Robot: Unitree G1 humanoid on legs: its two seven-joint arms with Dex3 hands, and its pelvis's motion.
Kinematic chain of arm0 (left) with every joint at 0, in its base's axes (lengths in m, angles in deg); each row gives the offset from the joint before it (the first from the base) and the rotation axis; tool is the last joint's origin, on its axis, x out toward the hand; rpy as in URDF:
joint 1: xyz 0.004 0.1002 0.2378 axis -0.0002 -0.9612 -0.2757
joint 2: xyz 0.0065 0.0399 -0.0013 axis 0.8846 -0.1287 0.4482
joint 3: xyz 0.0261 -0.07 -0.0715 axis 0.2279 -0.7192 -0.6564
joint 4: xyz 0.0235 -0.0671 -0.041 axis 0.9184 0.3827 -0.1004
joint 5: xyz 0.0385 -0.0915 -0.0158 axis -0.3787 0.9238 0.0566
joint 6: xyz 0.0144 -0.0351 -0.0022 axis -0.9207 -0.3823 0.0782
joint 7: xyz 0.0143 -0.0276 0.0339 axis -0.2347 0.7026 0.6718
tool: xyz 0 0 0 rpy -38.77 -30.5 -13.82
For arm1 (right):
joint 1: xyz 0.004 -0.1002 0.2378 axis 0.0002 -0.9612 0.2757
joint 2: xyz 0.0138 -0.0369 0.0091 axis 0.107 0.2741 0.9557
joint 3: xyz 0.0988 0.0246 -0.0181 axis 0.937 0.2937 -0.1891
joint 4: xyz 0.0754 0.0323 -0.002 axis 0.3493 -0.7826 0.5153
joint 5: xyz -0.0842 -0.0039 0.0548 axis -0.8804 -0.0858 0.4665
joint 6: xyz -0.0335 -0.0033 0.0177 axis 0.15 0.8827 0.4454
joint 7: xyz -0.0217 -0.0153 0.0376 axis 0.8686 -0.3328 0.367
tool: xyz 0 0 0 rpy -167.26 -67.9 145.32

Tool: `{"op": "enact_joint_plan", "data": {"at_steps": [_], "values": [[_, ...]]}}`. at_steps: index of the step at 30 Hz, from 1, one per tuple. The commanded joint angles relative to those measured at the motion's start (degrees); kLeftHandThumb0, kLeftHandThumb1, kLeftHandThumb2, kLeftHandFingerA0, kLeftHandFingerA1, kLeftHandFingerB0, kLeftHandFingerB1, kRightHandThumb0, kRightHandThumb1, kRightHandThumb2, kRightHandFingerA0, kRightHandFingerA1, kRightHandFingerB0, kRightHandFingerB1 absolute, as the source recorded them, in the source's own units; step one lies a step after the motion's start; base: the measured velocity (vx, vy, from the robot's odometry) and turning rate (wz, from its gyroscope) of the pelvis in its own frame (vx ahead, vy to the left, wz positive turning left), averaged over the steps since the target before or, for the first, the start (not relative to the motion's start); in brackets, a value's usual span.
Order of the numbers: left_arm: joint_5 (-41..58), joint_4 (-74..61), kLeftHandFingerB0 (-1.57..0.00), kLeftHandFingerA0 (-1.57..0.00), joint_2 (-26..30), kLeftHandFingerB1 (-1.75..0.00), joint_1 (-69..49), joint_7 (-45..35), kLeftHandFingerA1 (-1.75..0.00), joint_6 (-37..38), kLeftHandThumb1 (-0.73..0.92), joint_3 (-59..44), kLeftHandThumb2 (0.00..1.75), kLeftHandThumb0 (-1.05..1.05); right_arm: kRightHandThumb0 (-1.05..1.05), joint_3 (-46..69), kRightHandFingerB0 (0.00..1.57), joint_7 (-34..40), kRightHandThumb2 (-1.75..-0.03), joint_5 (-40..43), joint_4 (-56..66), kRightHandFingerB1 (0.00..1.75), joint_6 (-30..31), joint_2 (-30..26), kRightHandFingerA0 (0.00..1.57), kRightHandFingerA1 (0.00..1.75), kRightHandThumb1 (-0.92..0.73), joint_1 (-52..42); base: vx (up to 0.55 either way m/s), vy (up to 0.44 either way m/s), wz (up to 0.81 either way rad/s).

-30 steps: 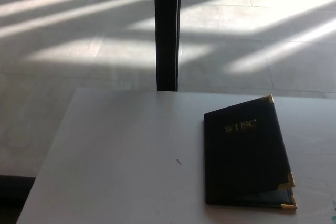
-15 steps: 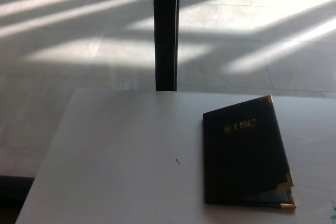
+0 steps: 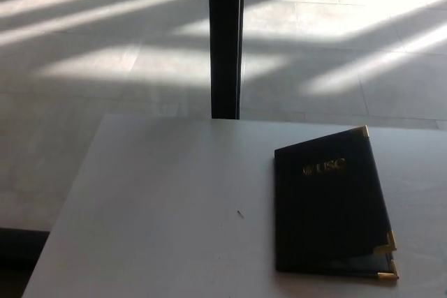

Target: There is a diary kept infront of the robot and the robot uses its right hand to grab its cover and puses it to the left to open it.

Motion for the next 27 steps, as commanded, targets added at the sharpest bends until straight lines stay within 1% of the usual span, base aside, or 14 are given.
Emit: {"op": "enact_joint_plan", "data": {"at_steps": [1, 4, 5, 6, 7, 8, 9, 11, 12, 13, 18, 20, 21, 27], "values": [[5.65, 2.09, -0.12, -0.23, 4.06, -1.34, 1.06, -0.31, -1.66, -0.29, 0.92, -3.01, 1.19, -1.05, -0.82, -9.66, 0.5, 11.89, -0.83, 7.99, 16.99, 0.62, 13.51, 5.63, 0.65, 0.7, -0.92, 7.81, 0.0, 0.0, 0.0], [5.31, 2.21, -0.18, -0.31, 4.03, -1.37, 1.11, 0.63, -1.68, -0.05, 0.92, -2.97, 1.2, -1.05, -0.83, -13.17, 0.35, 11.27, -0.75, 9.08, 19.46, 0.49, 14.66, 9.01, 0.44, 0.61, -0.92, 7.93, 0.0, 0.0, 0.0], [5.7, 2.14, 0.0, -0.37, 3.97, -0.88, 1.29, 1.0, -1.16, -0.23, 0.7, -3.39, 1.54, -0.89, -0.84, -14.43, 0.31, 10.64, -0.74, 9.3, 19.95, 0.45, 15.4, 9.63, 0.39, 0.6, -0.91, 7.64, 0.0, 0.0, 0.0], [5.98, 2.23, -0.16, -0.27, 3.99, -1.38, 1.34, 0.5, -1.66, -0.34, 0.92, -3.62, 1.19, -1.05, -0.83, -15.51, 0.27, 10.41, -1.08, 8.99, 20.21, 0.5, 16.05, 10.24, 0.32, 0.58, -0.78, 7.21, 0.0, 0.0, 0.0], [5.81, 2.34, -0.16, -0.28, 3.95, -1.39, 1.18, 0.06, -1.67, 0.15, 0.92, -3.4, 1.19, -1.05, -0.83, -17.85, 0.21, 8.53, -0.75, 8.5, 19.64, 0.37, 16.87, 10.78, 0.31, 0.48, -0.92, 6.5, 0.0, 0.0, 0.0], [5.87, 2.4, -0.16, -0.28, 3.97, -1.39, 1.17, 0.01, -1.67, 0.22, 0.92, -3.31, 1.19, -1.05, -0.83, -18.17, 0.21, 8.51, -0.75, 8.57, 19.73, 0.37, 17.05, 10.82, 0.31, 0.48, -0.92, 6.36, 0.0, 0.0, 0.0], [6.06, 2.35, 0.0, -0.31, 3.95, -0.92, 1.25, 0.38, -1.16, 0.1, 0.71, -3.39, 1.57, -0.97, -0.8, -18.88, 0.23, 9.18, -0.75, 8.5, 19.74, 0.38, 17.75, 11.22, 0.34, 0.5, -0.92, 6.45, 0.0, 0.0, 0.0], [6.38, 2.5, 0.0, -0.27, 4.08, -0.98, 1.25, 0.5, -1.19, 0.09, 0.73, -3.5, 1.61, -1.05, -0.76, -21.1, 0.22, 8.31, -0.78, 9.18, 18.19, 0.41, 18.89, 13.21, 0.37, 0.56, -0.92, 6.1, 0.0, 0.0, 0.0], [6.22, 2.56, 0.0, -0.26, 4.22, -0.87, 1.18, 0.1, -1.08, -0.06, 0.65, -3.2, 1.5, -0.87, -0.75, -21.85, 0.23, 7.91, -0.79, 8.89, 17.73, 0.42, 18.92, 13.56, 0.37, 0.57, -0.92, 5.78, 0.0, 0.0, 0.0], [6.45, 2.64, -0.15, -0.25, 4.31, -1.38, 1.24, -0.07, -1.67, -0.27, 0.92, -3.29, 1.19, -1.05, -0.75, -22.87, 0.24, 7.15, -0.8, 8.38, 17.21, 0.43, 18.67, 14.0, 0.39, 0.59, -0.92, 5.2, 0.0, 0.0, 0.0], [7.06, 3.16, -0.15, -0.22, 4.38, -1.39, 1.44, 0.25, -1.71, 0.04, 0.92, -3.06, 1.18, -1.05, -0.8, -25.47, 0.25, 6.56, -0.75, 8.22, 14.52, 0.43, 19.16, 16.02, 0.42, 0.6, -0.92, 3.71, 0.0, 0.0, 0.0], [7.26, 2.95, -0.15, -0.25, 4.35, -1.4, 1.24, -0.05, -1.68, 0.13, 0.92, -2.68, 1.18, -1.05, -0.79, -26.56, 0.33, 7.44, -0.75, 7.67, 12.42, 0.43, 19.09, 17.88, 0.46, 0.58, -0.92, 3.71, 0.0, 0.0, 0.0], [7.37, 2.99, 0.0, -0.31, 4.35, -0.87, 1.25, 0.03, -1.11, 0.21, 0.67, -2.67, 1.51, -0.89, -0.81, -27.08, 0.31, 7.38, -0.74, 7.36, 11.84, 0.46, 18.9, 18.56, 0.45, 0.6, -0.92, 3.49, 0.0, 0.0, 0.0], [7.93, 3.12, 0.0, -0.28, 4.54, -0.93, 1.47, 1.23, -1.16, -0.11, 0.74, -2.14, 1.59, -0.98, -0.79, -30.07, 0.28, 6.89, -0.74, 6.64, 9.1, 0.45, 18.38, 22.54, 0.43, 0.61, -0.91, 2.34, 0.0, 0.0, 0.0]]}}
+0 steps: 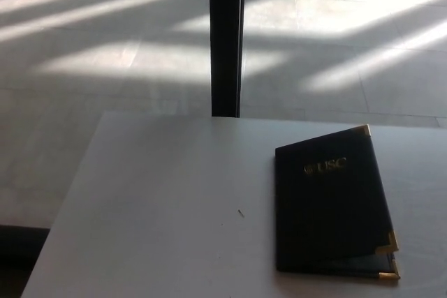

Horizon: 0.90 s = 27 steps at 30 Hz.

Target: There is a diary kept infront of the robot and the robot uses its right hand to grab its cover and puses it to the left to open it.

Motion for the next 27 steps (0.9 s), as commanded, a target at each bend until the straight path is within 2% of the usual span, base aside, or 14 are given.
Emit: {"op": "enact_joint_plan", "data": {"at_steps": [1, 2, 5, 6, 13, 14, 16, 17, 18, 19, 23, 24, 25, 27], "values": [[2.12, 0.37, 0.0, -0.28, 1.23, -0.93, 0.13, 1.3, -1.16, -0.11, 0.74, 0.48, 1.59, -0.98, -0.79, -2.11, 0.28, 0.59, -0.74, -0.24, -2.34, 0.45, 0.82, 2.76, 0.43, 0.61, -0.91, -1.42, 0.0, 0.0, 0.0], [2.28, 0.34, 0.0, -0.26, 1.24, -0.87, 0.08, 1.08, -1.08, -0.04, 0.67, 0.62, 1.51, -0.87, -0.79, -2.57, 0.3, 0.88, -0.73, -0.32, -2.73, 0.45, 0.68, 3.67, 0.44, 0.61, -0.92, -1.58, 0.0, 0.0, 0.0], [2.83, 0.38, 0.0, -0.39, 1.18, -0.91, -0.05, 0.52, -1.2, 0.41, 0.7, 0.68, 1.55, -0.95, -0.82, -5.61, 0.3, -0.07, -0.75, -1.92, -4.39, 0.47, 0.26, 5.53, 0.43, 0.61, -0.91, -2.72, 0.0, 0.0, 0.0], [2.53, 0.48, -0.16, -0.27, 1.23, -1.36, -0.15, 0.57, -1.67, 0.57, 0.92, 1.13, 1.18, -1.05, -0.78, -6.49, 0.31, 0.14, -0.77, -2.48, -4.76, 0.45, 0.01, 6.07, 0.44, 0.59, -0.92, -3.05, 0.0, 0.0, 0.0], [3.31, 0.75, -0.16, -0.27, 1.43, -1.36, -0.11, 0.09, -1.66, 0.62, 0.92, 1.36, 1.16, -1.05, -0.8, -8.74, 0.3, -0.1, -0.77, -3.52, -6.93, 0.46, -1.67, 8.44, 0.42, 0.61, -0.92, -4.39, 0.0, 0.0, 0.0], [3.24, 0.82, -0.15, -0.24, 1.51, -1.38, 0.08, 0.23, -1.7, 0.42, 0.92, 1.54, 1.18, -1.05, -0.76, -8.86, 0.26, 1.04, -1.12, -3.36, -7.35, 0.54, -1.6, 9.82, 0.39, 0.65, -0.78, -4.34, 0.0, 0.0, 0.0], [3.32, 0.88, -0.15, -0.24, 1.57, -1.38, 0.15, 0.3, -1.7, 0.36, 0.92, 1.73, 1.18, -1.05, -0.76, -8.86, 0.26, 1.49, -1.12, -3.41, -7.55, 0.54, -1.61, 10.49, 0.39, 0.65, -0.78, -4.29, 0.0, 0.0, 0.0], [3.38, 0.75, -0.16, -0.27, 1.63, -1.37, 0.3, 0.72, -1.67, 0.12, 0.92, 1.86, 1.19, -1.05, -0.81, -10.14, 0.28, 1.51, -0.77, -4.33, -7.87, 0.45, -1.99, 11.86, 0.42, 0.6, -0.91, -4.79, 0.0, 0.0, 0.0], [3.42, 0.75, -0.16, -0.27, 1.62, -1.37, 0.25, 0.73, -1.67, 0.14, 0.92, 1.93, 1.19, -1.05, -0.81, -10.11, 0.28, 1.47, -0.77, -4.37, -7.88, 0.45, -2.01, 11.88, 0.42, 0.6, -0.91, -4.87, 0.0, 0.0, 0.0], [3.29, 0.63, 0.0, -0.45, 1.54, -0.9, 0.17, 0.89, -1.22, 0.33, 0.71, 2.23, 1.55, -0.92, -0.8, -10.67, 0.27, 1.77, -0.77, -5.11, -8.31, 0.44, -2.5, 12.54, 0.43, 0.61, -0.92, -5.03, 0.0, 0.0, 0.0], [3.98, 0.73, 0.0, -0.24, 1.61, -0.92, 0.1, 0.25, -1.12, 0.48, 0.71, 2.38, 1.56, -0.97, -0.81, -11.95, 0.28, 2.22, -0.78, -6.66, -9.45, 0.45, -3.31, 14.02, 0.42, 0.61, -0.92, -5.43, 0.0, 0.0, 0.0], [4.21, 0.8, 0.0, -0.27, 1.58, -0.87, 0.09, 0.08, -1.09, 0.47, 0.65, 2.27, 1.5, -0.9, -0.82, -12.67, 0.28, 1.79, -0.79, -7.15, -9.55, 0.45, -3.34, 14.15, 0.42, 0.62, -0.92, -5.99, 0.0, 0.0, 0.0], [4.3, 0.74, -0.16, -0.24, 1.57, -1.38, 0.07, 0.0, -1.66, 0.46, 0.92, 2.33, 1.17, -1.05, -0.81, -12.99, 0.28, 1.65, -0.79, -7.47, -9.58, 0.44, -3.39, 14.18, 0.42, 0.61, -0.92, -6.23, 0.0, 0.0, 0.0], [4.52, 0.76, -0.18, -0.27, 1.6, -1.4, 0.24, 0.23, -1.68, 0.37, 0.92, 2.36, 1.16, -1.05, -0.78, -13.2, 0.29, 1.6, -0.79, -7.92, -9.68, 0.42, -3.68, 14.23, 0.41, 0.59, -0.92, -6.54, 0.0, 0.0, 0.0]]}}
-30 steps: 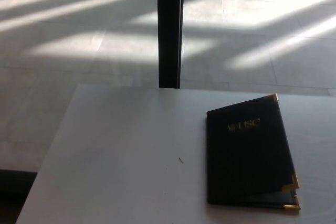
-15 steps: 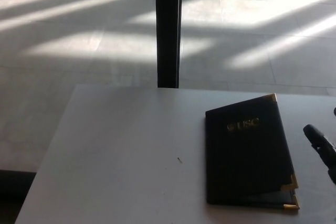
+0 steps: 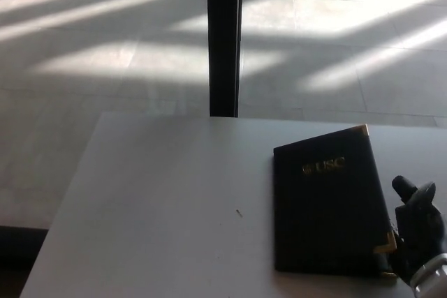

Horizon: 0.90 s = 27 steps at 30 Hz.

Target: There is a diary kept infront of the robot and the robot uses its right hand to grab its cover and puses it to the left to open it.

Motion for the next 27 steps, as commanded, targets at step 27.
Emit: {"op": "enact_joint_plan", "data": {"at_steps": [27], "values": [[1.49, 0.08, -0.14, -0.23, 1.85, -1.4, 0.06, 0.66, -1.71, -0.09, 0.92, 1.33, 1.2, -1.05, -0.84, -33.23, 0.26, 2.61, -0.81, -8.19, 20.77, 0.47, 0.01, 7.49, 0.4, 0.63, -0.92, -8.37, 0.0, 0.0, 0.0]]}}
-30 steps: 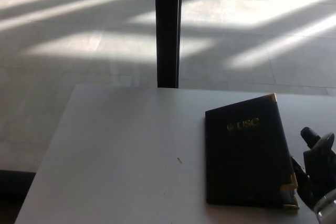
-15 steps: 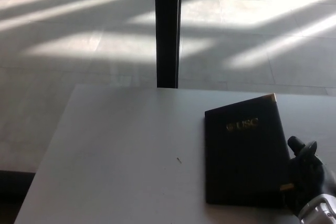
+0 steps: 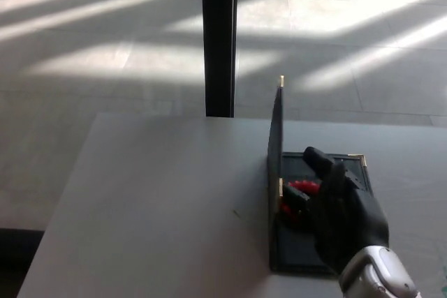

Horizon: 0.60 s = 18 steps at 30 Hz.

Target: There is a diary kept infront of the robot and the robot uses its right hand to grab its cover and puses it to the left to open it.

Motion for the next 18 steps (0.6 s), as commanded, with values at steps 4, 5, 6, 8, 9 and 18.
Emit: {"op": "enact_joint_plan", "data": {"at_steps": [4, 5, 6, 8, 9, 18], "values": [[1.0, 0.08, -0.11, -0.2, 1.68, -1.38, 0.3, 0.72, -1.7, -0.27, 0.92, 0.01, 1.2, -1.05, -0.78, -10.35, 0.23, 0.5, -1.16, -6.27, 4.08, 0.54, -0.15, 1.49, 0.38, 0.65, -0.82, -2.55, 0.0, 0.0, 0.0], [0.75, 0.02, -0.14, -0.25, 1.69, -1.4, 0.36, 0.85, -1.69, -0.19, 0.92, 0.26, 1.21, -1.05, -0.84, -10.6, 0.19, -0.07, -0.85, -6.61, 3.81, 0.46, -0.15, 0.75, 0.35, 0.62, -0.92, -2.47, 0.0, 0.0, 0.0], [0.5, -0.04, 0.0, -0.36, 1.74, -0.89, 0.39, 0.85, -1.15, -0.05, 0.71, 0.52, 1.54, -0.89, -0.82, -10.58, 0.17, -0.56, -0.88, -6.79, 3.48, 0.46, 0.04, 0.06, 0.34, 0.63, -0.92, -2.42, 0.0, 0.0, 0.0], [0.3, -0.34, -0.14, -0.23, 1.98, -1.41, 0.21, 0.22, -1.7, 0.05, 0.92, 0.9, 1.18, -1.05, -0.75, -10.08, 0.16, -0.4, -1.15, -8.16, 1.48, 0.52, 1.07, -1.15, 0.33, 0.65, -0.85, -1.52, 0.0, 0.0, 0.0], [0.34, -0.33, -0.14, -0.23, 1.99, -1.41, 0.21, 0.23, -1.7, 0.06, 0.92, 0.95, 1.18, -1.05, -0.75, -10.04, 0.16, -0.51, -1.15, -8.35, 1.46, 0.52, 1.06, -1.05, 0.33, 0.65, -0.85, -1.55, 0.0, 0.0, 0.0], [0.07, -0.15, 0.0, -0.34, 2.39, -0.89, 1.25, 1.33, -1.14, -0.07, 0.68, 1.95, 1.52, -0.89, -0.78, -7.92, 0.2, -3.72, -1.07, -15.01, -13.18, 0.53, -0.04, -7.02, 0.28, 0.63, -0.83, 7.73, 0.0, 0.0, 0.0]]}}
